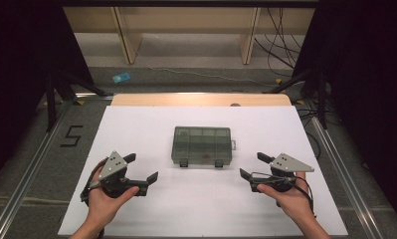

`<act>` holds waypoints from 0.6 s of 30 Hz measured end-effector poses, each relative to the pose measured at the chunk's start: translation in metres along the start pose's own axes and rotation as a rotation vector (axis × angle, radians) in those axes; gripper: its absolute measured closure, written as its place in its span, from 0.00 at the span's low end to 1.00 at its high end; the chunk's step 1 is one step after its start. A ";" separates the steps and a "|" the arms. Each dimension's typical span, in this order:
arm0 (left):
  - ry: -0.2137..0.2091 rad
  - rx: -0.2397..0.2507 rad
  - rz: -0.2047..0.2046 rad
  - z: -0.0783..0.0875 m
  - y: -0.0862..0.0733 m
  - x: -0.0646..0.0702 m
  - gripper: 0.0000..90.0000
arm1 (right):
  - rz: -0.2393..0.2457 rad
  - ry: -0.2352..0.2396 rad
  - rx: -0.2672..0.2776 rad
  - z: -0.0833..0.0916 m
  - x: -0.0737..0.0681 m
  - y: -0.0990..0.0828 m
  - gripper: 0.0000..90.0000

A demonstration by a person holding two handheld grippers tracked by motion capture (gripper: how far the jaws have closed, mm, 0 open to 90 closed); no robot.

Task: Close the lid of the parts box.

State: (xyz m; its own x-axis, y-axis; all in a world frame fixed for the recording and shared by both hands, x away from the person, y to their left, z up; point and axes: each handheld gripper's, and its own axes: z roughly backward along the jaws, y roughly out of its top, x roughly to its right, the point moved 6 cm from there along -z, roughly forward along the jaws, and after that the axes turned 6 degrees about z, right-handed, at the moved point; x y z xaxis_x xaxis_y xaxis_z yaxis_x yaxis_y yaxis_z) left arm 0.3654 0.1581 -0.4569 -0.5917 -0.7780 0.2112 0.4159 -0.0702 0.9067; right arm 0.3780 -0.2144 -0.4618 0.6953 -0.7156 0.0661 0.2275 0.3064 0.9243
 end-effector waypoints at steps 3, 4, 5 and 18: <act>0.008 -0.002 -0.006 0.003 0.000 0.000 0.00 | 0.009 -0.001 0.014 0.002 0.000 -0.001 0.18; -0.002 0.001 -0.009 0.003 0.000 0.000 0.00 | 0.013 -0.005 0.011 0.003 0.000 -0.001 0.18; 0.010 -0.006 -0.013 0.004 -0.001 0.000 0.00 | -0.010 0.009 0.020 0.002 -0.003 -0.001 0.18; 0.029 -0.016 -0.027 0.006 -0.003 -0.002 0.00 | -0.002 -0.022 0.004 0.014 -0.001 -0.007 0.18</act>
State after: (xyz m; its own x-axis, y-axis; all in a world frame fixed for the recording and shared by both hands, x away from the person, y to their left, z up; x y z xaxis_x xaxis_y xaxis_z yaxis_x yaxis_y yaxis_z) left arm 0.3611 0.1640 -0.4579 -0.5830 -0.7932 0.1759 0.4108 -0.1010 0.9061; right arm 0.3661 -0.2246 -0.4633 0.6801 -0.7295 0.0726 0.2257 0.3025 0.9260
